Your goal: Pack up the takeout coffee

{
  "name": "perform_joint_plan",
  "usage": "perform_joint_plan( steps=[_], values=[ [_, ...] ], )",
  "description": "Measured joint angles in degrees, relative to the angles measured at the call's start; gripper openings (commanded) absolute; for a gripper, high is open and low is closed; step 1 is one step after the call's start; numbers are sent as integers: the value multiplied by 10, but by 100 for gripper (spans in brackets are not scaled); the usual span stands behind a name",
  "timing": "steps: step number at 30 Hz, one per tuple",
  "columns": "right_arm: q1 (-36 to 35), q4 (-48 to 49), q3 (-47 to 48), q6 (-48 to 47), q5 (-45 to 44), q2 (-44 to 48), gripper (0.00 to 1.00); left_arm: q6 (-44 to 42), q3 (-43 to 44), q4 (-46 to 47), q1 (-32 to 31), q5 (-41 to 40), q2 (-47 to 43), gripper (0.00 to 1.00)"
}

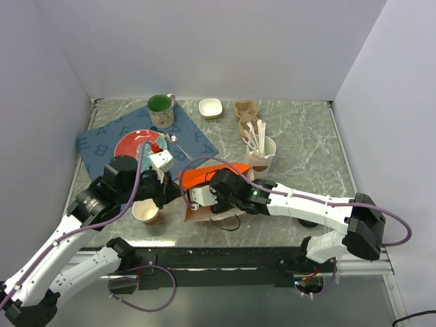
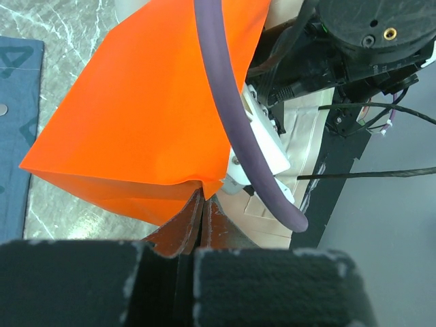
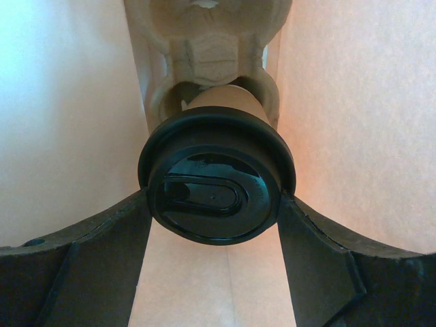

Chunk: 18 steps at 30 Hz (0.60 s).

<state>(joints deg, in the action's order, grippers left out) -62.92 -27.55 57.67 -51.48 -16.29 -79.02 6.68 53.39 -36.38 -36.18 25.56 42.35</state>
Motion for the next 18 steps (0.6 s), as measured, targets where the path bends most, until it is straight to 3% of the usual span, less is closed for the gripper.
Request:
perform_joint_plan(
  steps=[18],
  values=[
    [18, 1, 0, 1, 33, 0, 33, 0, 9, 0, 0, 0, 14, 1]
  ],
)
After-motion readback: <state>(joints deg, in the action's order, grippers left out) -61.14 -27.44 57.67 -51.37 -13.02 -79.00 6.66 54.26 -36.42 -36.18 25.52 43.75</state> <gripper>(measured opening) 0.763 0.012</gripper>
